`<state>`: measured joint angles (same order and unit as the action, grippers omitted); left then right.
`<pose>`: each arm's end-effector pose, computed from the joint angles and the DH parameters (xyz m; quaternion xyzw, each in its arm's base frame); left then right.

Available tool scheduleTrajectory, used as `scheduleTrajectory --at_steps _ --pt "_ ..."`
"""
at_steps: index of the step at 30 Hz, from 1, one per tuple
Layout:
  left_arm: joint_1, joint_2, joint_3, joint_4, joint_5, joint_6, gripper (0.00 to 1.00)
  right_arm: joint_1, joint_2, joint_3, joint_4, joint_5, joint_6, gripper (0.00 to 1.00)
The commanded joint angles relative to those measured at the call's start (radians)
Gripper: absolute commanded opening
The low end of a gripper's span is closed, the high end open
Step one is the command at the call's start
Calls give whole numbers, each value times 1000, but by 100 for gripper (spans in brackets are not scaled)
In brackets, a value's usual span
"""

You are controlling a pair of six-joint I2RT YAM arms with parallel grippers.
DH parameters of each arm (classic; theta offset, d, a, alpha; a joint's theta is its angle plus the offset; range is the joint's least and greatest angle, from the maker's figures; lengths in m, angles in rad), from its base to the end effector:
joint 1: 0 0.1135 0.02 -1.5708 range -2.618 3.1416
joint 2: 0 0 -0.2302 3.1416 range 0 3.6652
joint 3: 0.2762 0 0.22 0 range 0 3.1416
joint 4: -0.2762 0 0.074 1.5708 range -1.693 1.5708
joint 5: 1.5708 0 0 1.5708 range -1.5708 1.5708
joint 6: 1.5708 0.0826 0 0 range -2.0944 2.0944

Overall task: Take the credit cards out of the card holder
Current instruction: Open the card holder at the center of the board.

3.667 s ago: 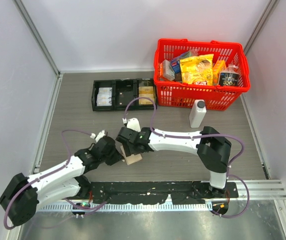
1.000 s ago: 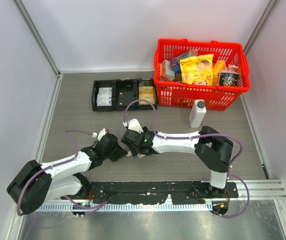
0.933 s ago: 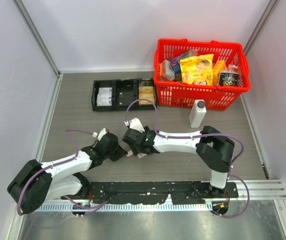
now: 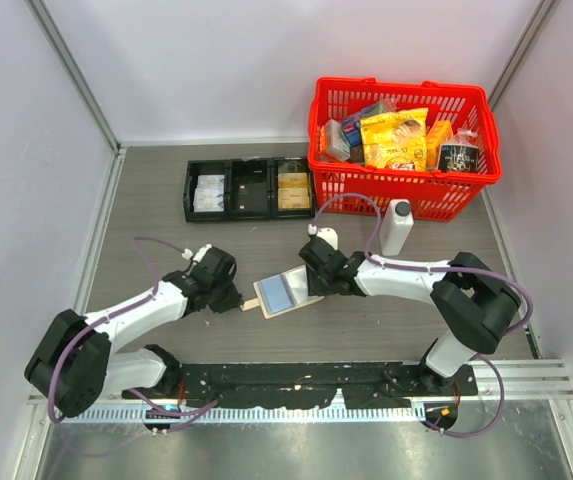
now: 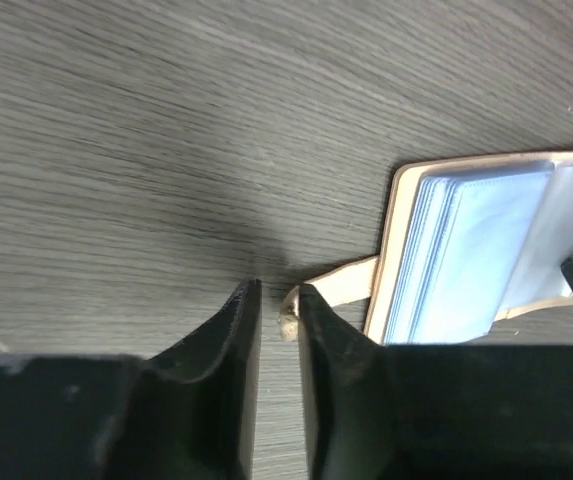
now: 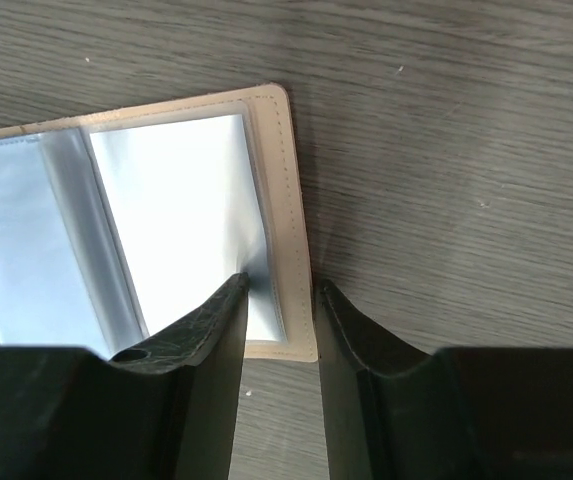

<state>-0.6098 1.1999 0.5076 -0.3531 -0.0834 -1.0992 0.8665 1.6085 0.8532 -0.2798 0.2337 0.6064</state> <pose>0.1812 -0.1182 0.1039 -0.2442 0.9335 -0.1693 0.2007 0.2106 0.2183 0.1094 -0.0936 0.9537 0.0933 0.2703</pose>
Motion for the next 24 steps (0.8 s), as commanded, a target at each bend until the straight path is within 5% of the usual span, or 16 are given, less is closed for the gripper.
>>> scheduleTrajectory --at_steps 1,7,14,24 --pt "13 -20 112 -176 -70 90 32 0 2 -22 54 -23 79 38" --pt "12 -128 196 -239 -27 79 57 0 2 -43 88 -31 128 36" --pt "12 -129 163 -66 140 -13 60 0 -1 -68 108 -22 151 33" --pt "10 96 170 95 214 -45 61 0 -4 -80 122 -22 162 33"
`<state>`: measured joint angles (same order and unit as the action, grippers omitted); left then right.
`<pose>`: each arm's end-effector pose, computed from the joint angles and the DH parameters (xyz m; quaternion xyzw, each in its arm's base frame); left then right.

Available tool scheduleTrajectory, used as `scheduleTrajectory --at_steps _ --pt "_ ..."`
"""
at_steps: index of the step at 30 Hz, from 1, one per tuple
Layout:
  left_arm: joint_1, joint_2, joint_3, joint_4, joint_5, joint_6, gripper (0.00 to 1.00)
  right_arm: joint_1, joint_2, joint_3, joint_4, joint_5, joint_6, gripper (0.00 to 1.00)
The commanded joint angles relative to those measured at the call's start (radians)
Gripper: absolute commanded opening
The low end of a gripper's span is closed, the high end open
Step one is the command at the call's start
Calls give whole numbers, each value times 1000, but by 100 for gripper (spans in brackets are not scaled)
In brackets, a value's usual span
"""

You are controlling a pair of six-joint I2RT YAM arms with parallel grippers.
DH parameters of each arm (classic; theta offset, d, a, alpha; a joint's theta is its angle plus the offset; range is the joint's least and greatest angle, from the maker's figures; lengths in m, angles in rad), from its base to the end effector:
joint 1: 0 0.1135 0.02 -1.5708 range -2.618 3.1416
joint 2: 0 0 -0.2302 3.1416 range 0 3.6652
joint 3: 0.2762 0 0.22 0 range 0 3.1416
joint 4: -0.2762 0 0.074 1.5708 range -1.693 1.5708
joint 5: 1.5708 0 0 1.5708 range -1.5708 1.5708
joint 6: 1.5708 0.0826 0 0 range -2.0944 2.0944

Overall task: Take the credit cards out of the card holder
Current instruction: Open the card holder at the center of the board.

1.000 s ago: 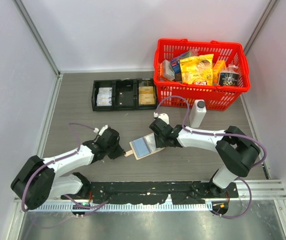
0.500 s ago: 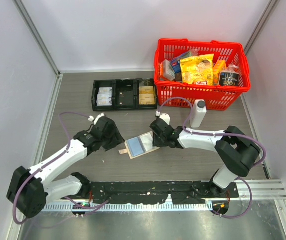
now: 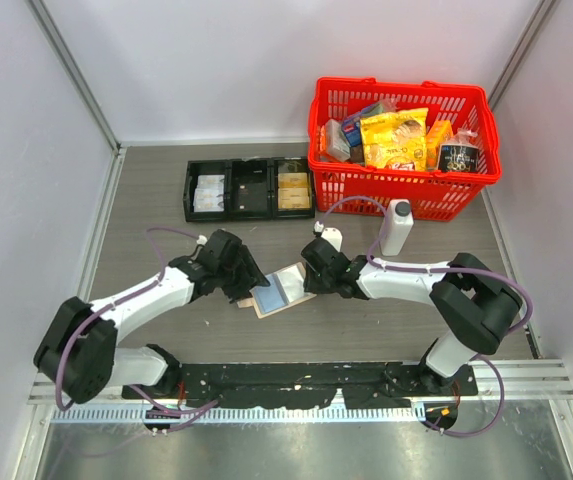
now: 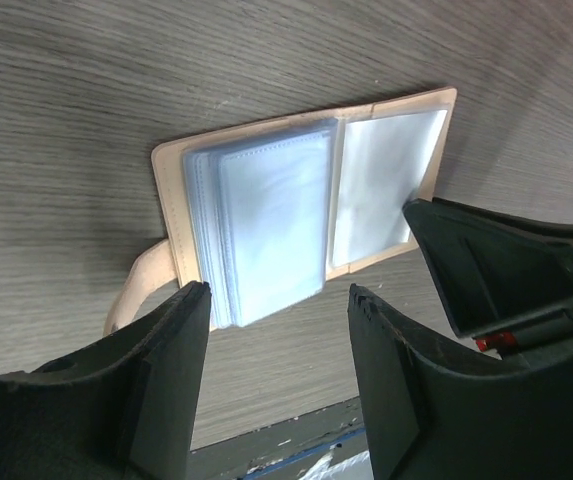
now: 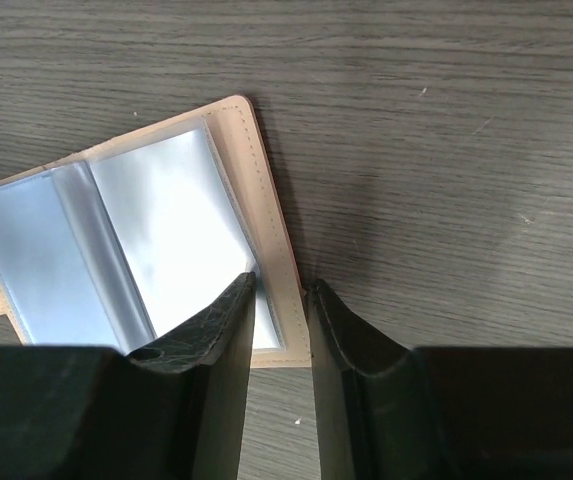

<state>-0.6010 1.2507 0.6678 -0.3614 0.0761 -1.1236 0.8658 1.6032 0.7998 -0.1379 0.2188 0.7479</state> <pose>0.2018 -0.1460 0.1389 -0.2343 0.9214 -0.2574 0.1729 0.2137 0.2234 0.1079 -0.0219 0.9455 0.1504 0.2878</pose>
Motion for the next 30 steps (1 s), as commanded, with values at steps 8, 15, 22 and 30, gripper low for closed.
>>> scheduleTrajectory --at_steps 8,15,22,30 --pt "1 130 36 87 48 -15 60 1 1 -30 -17 -7 22 33" --pt "0 156 45 96 80 -13 60 2 6 -28 -12 -10 22 33" --pt "-13 110 96 7 10 10 59 2 8 -31 -6 -13 22 33" --pt "-17 161 130 -2 7 41 59 1 8 -31 -5 -15 22 32"
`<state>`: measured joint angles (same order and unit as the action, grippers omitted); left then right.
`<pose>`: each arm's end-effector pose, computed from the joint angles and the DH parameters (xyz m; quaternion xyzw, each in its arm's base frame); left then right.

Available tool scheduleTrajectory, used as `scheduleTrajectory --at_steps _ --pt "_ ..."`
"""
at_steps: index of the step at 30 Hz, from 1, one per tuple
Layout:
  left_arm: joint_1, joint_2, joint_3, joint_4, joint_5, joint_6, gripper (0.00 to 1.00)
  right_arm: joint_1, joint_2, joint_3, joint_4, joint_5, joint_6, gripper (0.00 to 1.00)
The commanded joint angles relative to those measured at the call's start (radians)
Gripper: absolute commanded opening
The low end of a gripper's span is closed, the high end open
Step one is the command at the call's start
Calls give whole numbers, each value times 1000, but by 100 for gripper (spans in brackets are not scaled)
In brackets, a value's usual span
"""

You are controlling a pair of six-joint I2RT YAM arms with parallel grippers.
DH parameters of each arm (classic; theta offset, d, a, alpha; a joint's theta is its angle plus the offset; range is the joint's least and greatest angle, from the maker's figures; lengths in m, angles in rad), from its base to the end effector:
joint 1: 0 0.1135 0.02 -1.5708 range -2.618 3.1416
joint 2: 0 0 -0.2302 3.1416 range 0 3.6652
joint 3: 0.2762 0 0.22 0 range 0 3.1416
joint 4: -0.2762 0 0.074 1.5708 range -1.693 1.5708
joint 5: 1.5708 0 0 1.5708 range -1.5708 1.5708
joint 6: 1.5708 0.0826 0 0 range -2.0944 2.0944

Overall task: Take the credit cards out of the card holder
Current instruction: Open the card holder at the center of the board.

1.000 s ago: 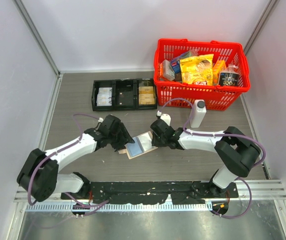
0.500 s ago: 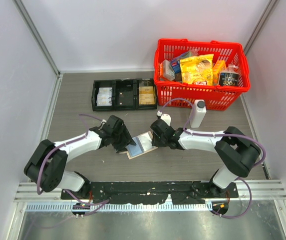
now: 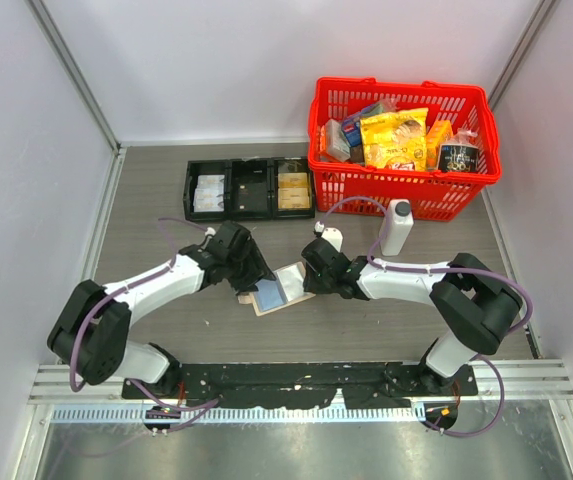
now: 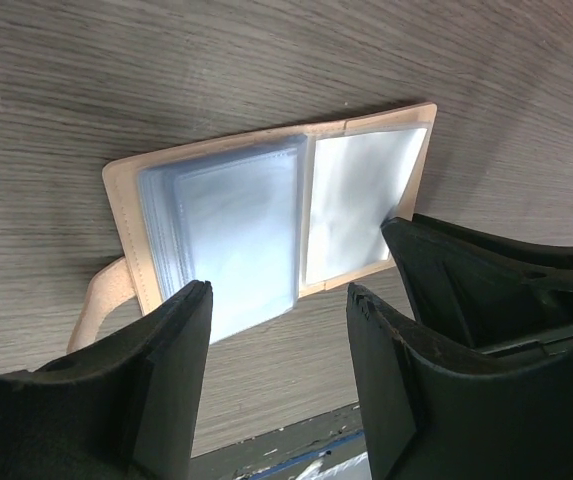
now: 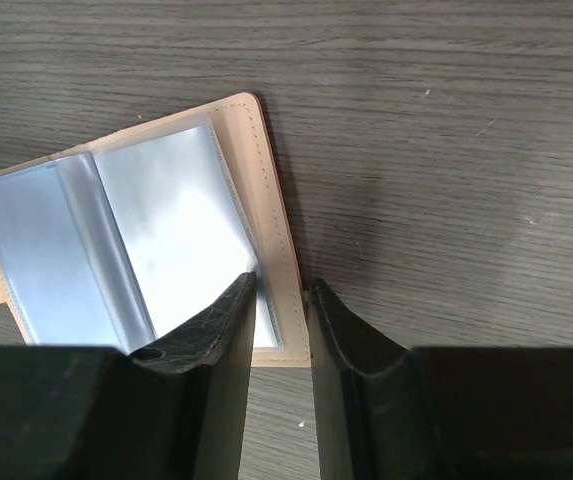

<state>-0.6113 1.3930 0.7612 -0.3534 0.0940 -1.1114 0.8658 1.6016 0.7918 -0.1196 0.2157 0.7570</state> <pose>0.2182 -0.1624 0.1333 -0.2235 0.9300 -0.2481 0.1537 0.2137 0.2239 0.1077 -0.0174 0.9440 0.1570 0.2899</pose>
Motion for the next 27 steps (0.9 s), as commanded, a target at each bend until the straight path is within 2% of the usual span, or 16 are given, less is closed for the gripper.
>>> scheduleTrajectory --at_steps 1,16,27 --pt "-8 24 36 -12 -17 30 59 2 9 -25 -23 -12 13 33" --pt "-36 133 67 13 13 32 58 2 8 -32 -12 -16 18 33" --pt "-87 116 133 125 91 -16 56 1 1 -55 50 -58 36 32"
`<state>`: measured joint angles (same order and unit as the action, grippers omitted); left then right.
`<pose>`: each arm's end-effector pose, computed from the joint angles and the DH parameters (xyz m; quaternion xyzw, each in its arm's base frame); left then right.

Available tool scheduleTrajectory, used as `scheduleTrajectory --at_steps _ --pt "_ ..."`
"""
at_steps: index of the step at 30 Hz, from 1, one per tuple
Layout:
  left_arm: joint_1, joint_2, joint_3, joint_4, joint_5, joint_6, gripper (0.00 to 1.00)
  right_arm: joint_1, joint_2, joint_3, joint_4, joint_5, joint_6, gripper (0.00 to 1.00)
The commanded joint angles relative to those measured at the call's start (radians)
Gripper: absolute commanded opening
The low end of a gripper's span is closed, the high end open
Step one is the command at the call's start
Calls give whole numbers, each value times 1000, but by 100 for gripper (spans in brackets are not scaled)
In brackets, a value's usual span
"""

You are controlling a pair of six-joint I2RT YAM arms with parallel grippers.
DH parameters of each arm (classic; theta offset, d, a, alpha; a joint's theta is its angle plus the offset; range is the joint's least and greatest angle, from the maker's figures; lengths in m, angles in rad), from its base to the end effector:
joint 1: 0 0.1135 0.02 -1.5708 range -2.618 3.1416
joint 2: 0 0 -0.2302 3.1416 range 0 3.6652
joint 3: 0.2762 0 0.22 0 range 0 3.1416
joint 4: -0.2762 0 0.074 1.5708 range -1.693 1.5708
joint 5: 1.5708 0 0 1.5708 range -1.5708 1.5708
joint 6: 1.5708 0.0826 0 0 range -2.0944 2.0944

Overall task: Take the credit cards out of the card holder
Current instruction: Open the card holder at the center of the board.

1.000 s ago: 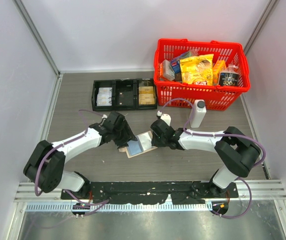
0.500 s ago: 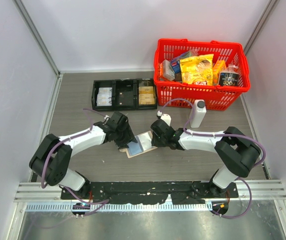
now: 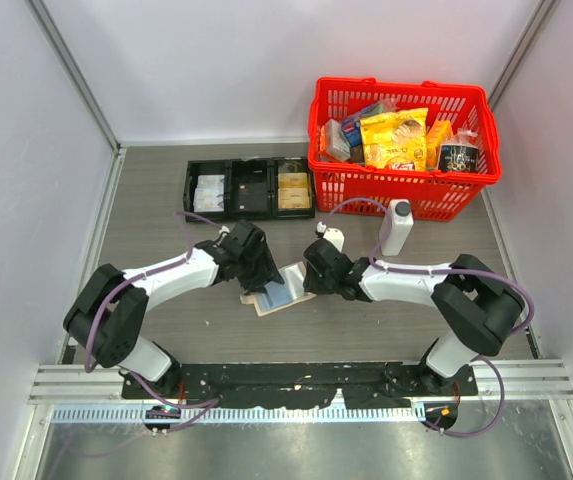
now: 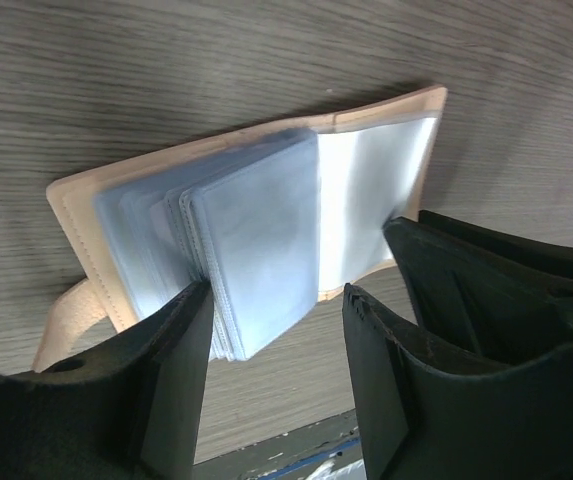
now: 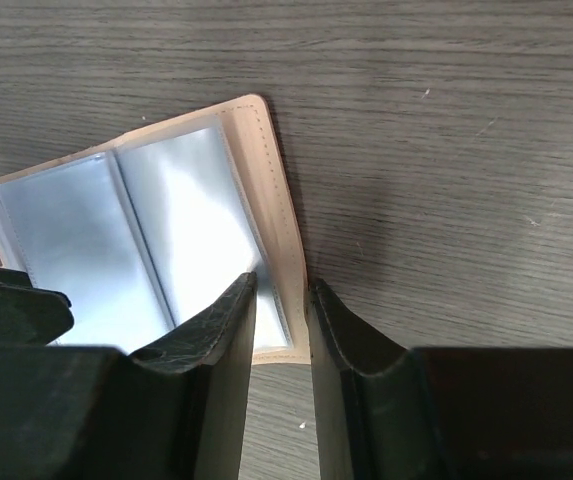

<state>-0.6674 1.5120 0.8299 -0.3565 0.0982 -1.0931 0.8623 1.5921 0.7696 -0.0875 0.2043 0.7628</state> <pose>0.2211 -0.1845 0.1218 -0.1909 0.9446 -0.2326 0.1308 0.2131 0.2229 0.1071 -0.0137 0.9415 0.1680 0.2920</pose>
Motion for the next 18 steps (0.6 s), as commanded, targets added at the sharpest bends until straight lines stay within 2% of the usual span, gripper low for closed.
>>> scheduleTrajectory --at_steps 1,10,18 --pt "-32 -3 67 143 100 -40 56 4 6 -38 25 -49 30 33" --pt "-60 7 106 189 120 -54 55 4 -41 -62 48 -31 43 35" --pt "-77 36 115 189 112 -54 54 4 -107 -85 25 47 56 48"
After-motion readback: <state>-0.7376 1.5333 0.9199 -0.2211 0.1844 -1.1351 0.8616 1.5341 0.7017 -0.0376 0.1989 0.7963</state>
